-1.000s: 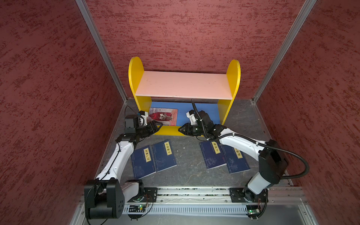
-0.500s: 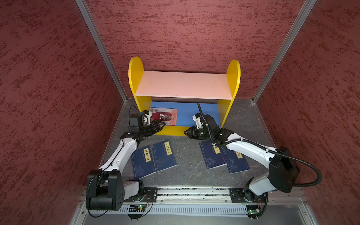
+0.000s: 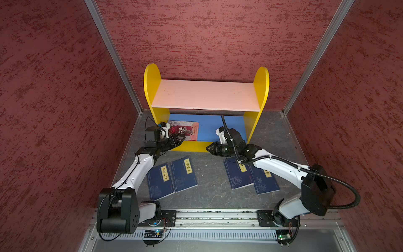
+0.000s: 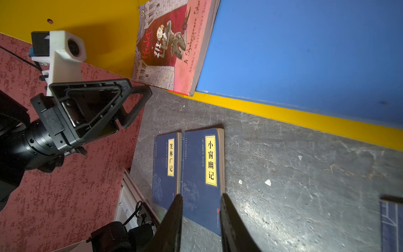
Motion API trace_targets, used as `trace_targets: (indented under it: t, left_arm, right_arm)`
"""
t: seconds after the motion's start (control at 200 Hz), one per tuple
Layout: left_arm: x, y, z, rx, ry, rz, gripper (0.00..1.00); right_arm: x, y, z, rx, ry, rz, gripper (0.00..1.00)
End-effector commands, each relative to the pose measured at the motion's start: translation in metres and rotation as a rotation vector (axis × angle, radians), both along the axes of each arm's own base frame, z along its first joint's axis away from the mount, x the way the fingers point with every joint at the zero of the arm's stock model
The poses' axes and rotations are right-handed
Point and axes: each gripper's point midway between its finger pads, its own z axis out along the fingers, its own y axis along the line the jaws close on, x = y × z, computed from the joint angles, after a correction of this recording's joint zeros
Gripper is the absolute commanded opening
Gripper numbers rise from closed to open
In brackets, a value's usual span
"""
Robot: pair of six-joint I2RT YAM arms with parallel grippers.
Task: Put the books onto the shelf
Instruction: 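Lift the right gripper off the Hamlet book and draw both grippers back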
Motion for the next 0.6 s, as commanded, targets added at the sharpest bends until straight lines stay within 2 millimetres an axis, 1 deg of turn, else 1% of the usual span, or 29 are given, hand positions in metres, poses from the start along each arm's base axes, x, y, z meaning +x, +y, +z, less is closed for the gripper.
trace_targets:
  t: [0.0, 0.466, 0.596]
  left_arm:
    - [0.0101, 0.0006, 0.0102, 0.021, -0.05, 0.005, 0.65]
    - [0.0127, -0.0002, 0.0101, 0.027, -0.055, 0.008, 0.65]
    - [0.0096, -0.0008, 0.0089, 0.023, -0.036, 0.005, 0.66]
  right_arm:
    - [0.0034, -0.0042, 0.0066, 0.008, -0.029, -0.025, 0.31]
    - [0.0034, -0.0055, 0.0045, 0.001, -0.03, -0.028, 0.32]
    - [0.0028, -0.0058, 0.0039, 0.0, -0.027, -0.028, 0.32]
